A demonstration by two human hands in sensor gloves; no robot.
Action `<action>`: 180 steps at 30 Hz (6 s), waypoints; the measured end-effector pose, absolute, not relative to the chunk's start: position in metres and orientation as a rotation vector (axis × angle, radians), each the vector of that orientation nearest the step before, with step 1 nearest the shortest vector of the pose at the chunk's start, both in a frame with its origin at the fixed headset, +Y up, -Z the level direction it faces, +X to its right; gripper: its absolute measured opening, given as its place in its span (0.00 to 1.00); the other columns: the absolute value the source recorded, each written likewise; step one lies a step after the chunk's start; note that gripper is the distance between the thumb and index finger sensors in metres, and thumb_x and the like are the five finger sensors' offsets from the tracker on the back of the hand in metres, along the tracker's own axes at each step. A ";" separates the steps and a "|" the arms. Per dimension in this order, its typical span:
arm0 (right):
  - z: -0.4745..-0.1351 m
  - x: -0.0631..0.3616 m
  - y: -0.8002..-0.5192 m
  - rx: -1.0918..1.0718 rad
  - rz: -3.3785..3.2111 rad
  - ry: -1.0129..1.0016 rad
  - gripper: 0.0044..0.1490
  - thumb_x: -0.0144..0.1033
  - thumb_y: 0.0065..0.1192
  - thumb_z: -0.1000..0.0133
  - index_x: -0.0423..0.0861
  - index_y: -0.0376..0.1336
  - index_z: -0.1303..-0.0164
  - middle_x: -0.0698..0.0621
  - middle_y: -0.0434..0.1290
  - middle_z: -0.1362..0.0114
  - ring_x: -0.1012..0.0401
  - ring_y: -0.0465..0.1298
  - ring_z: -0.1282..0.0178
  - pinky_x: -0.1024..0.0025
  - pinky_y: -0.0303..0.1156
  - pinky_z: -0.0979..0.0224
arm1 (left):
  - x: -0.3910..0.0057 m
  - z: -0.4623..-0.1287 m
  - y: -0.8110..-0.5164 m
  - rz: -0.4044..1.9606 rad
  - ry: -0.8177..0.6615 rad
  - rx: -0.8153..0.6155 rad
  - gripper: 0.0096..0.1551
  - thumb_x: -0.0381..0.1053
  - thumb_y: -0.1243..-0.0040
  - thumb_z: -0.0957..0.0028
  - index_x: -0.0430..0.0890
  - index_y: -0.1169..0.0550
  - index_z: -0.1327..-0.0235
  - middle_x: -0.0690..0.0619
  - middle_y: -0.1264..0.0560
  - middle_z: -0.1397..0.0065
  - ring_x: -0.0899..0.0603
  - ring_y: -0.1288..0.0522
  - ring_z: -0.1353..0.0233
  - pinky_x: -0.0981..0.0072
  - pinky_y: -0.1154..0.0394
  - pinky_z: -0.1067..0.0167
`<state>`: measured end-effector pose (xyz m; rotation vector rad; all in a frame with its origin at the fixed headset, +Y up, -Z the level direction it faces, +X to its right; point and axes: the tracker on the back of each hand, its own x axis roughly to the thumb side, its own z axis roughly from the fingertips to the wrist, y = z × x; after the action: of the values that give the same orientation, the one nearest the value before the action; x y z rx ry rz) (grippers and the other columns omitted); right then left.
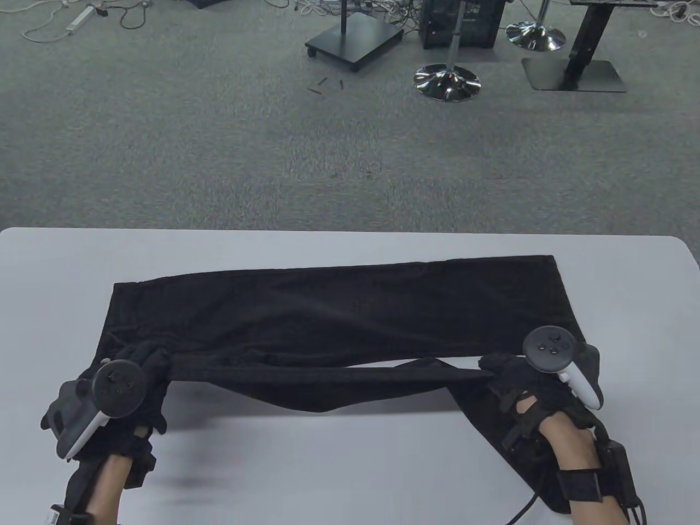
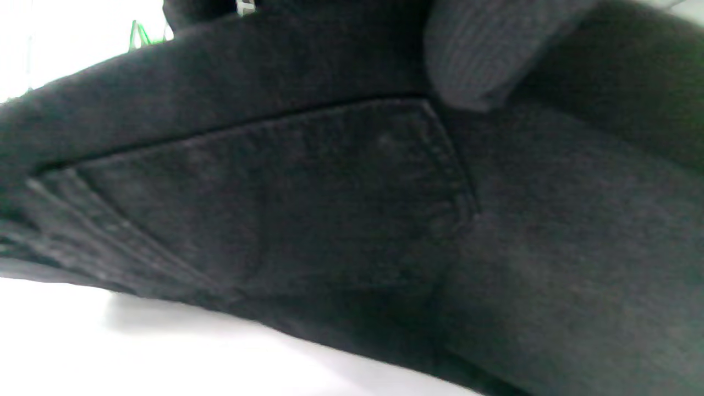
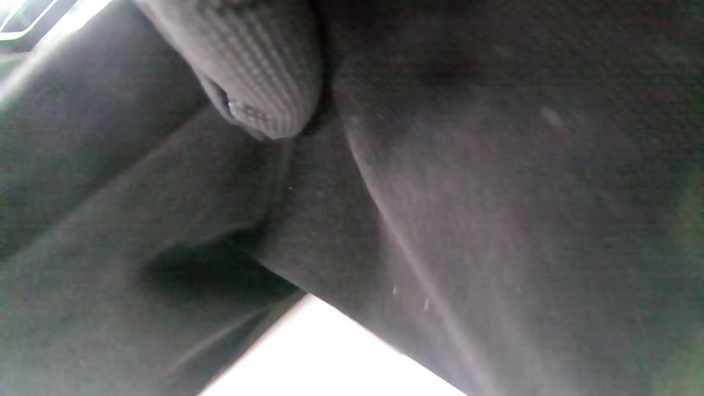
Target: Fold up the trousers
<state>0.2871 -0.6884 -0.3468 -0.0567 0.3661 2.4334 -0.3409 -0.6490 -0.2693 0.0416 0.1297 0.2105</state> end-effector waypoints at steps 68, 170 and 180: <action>-0.369 0.295 -0.638 -0.026 2.193 0.822 0.26 0.34 0.72 0.46 0.45 0.71 0.37 0.42 0.77 0.31 0.43 0.72 0.27 0.37 0.57 0.22 | -0.356 -0.346 -0.653 0.158 0.249 -0.335 0.28 0.57 0.38 0.40 0.55 0.24 0.26 0.56 0.26 0.21 0.42 0.27 0.18 0.41 0.38 0.21; -0.357 0.296 -0.794 -0.704 2.563 0.793 0.59 0.67 0.57 0.49 0.56 0.30 0.24 0.47 0.22 0.19 0.44 0.23 0.17 0.33 0.31 0.20 | -0.356 -0.350 -0.647 -0.142 0.251 -0.003 0.25 0.56 0.33 0.43 0.57 0.19 0.32 0.59 0.22 0.25 0.44 0.25 0.20 0.39 0.36 0.22; -0.354 0.296 -0.800 -0.674 2.573 0.829 0.63 0.72 0.54 0.53 0.57 0.25 0.26 0.48 0.18 0.20 0.45 0.19 0.19 0.33 0.27 0.21 | -0.372 -0.361 -0.727 -0.044 0.314 -0.195 0.27 0.58 0.36 0.43 0.57 0.23 0.29 0.58 0.26 0.22 0.44 0.29 0.17 0.39 0.40 0.21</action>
<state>0.2955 -0.8000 -0.3538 -0.6736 0.8293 2.5735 -0.3719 -0.7271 -0.3613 -0.1951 0.3140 -0.0442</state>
